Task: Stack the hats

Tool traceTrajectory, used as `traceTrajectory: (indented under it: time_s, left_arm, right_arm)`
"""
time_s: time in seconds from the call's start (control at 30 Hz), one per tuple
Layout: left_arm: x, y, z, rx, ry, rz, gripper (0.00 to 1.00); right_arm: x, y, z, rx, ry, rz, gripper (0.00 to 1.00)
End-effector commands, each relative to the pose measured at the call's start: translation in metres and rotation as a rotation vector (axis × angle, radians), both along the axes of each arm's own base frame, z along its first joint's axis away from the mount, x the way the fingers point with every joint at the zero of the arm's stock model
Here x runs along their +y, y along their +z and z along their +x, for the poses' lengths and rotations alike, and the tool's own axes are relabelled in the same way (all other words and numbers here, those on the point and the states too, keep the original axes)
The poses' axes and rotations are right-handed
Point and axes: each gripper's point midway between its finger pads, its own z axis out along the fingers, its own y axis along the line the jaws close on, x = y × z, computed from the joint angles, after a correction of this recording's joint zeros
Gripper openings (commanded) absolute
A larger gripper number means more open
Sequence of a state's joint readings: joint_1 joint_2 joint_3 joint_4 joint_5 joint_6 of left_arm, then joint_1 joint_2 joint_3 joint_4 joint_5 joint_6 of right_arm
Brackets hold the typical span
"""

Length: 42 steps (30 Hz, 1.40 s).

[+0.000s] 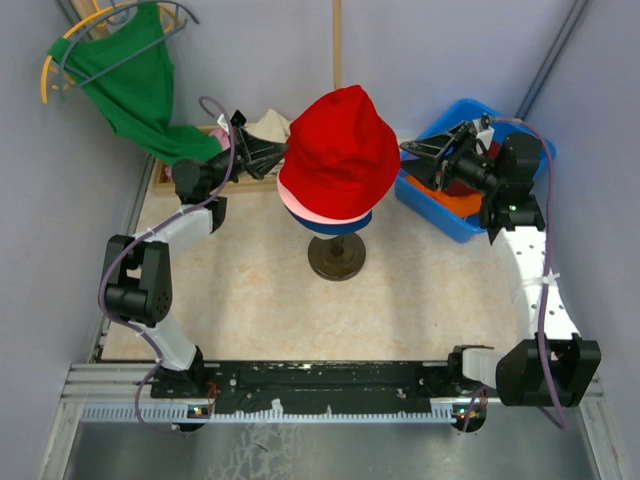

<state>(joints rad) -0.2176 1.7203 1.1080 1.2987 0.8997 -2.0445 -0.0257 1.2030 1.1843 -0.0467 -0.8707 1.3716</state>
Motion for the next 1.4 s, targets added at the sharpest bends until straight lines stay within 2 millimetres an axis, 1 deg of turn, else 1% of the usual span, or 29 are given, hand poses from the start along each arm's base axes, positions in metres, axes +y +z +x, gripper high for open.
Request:
traceTrajectory:
  time_s: [0.0,0.13,0.23,0.33,0.5,0.57,0.7,0.8,0.97,1.07,1.17,1.2,1.27,1.37]
  left_arm:
    - [0.001,0.000,-0.004,-0.039,-0.006,0.021,0.00]
    - [0.001,-0.001,-0.003,-0.035,-0.005,0.023,0.00]
    - [0.001,-0.004,-0.003,-0.028,-0.003,0.023,0.01]
    - [0.001,-0.005,-0.001,-0.023,0.000,0.021,0.01]
    - [0.000,-0.004,0.003,-0.024,0.002,0.022,0.01]
    - [0.000,-0.005,0.004,-0.023,0.003,0.023,0.01]
    - [-0.001,-0.007,0.006,-0.017,0.003,0.026,0.01]
    - [-0.002,-0.010,0.006,-0.013,-0.001,0.029,0.01]
    - [-0.001,-0.013,0.005,-0.010,-0.003,0.031,0.01]
    - [-0.002,-0.013,0.005,-0.009,-0.004,0.029,0.01]
    - [-0.002,-0.012,0.006,-0.008,-0.004,0.027,0.02]
    - [-0.002,-0.012,0.006,-0.009,-0.005,0.027,0.02]
    - [-0.002,-0.013,0.006,-0.009,-0.004,0.027,0.02]
    - [-0.002,-0.017,0.006,0.000,-0.006,0.029,0.01]
  right_arm:
    - [0.000,0.027,-0.006,-0.158,0.019,0.019,0.53]
    - [0.001,0.035,0.001,-0.190,0.031,0.061,0.53]
    - [0.002,0.034,0.007,-0.183,0.047,0.085,0.53]
    - [0.010,0.031,0.011,-0.160,0.076,0.119,0.53]
    - [0.019,0.032,0.008,-0.150,0.112,0.164,0.51]
    - [0.019,0.030,0.009,-0.146,0.113,0.175,0.48]
    - [0.018,0.028,0.012,-0.147,0.097,0.190,0.34]
    - [0.016,0.032,0.017,-0.161,0.080,0.222,0.29]
    - [0.018,0.043,0.026,-0.178,0.091,0.257,0.28]
    - [0.025,0.047,0.029,-0.175,0.115,0.278,0.33]
    - [0.033,0.050,0.029,-0.178,0.135,0.295,0.33]
    - [0.034,0.050,0.029,-0.175,0.139,0.298,0.31]
    - [0.035,0.050,0.028,-0.173,0.139,0.301,0.24]
    - [0.034,0.051,0.025,-0.174,0.141,0.312,0.08]
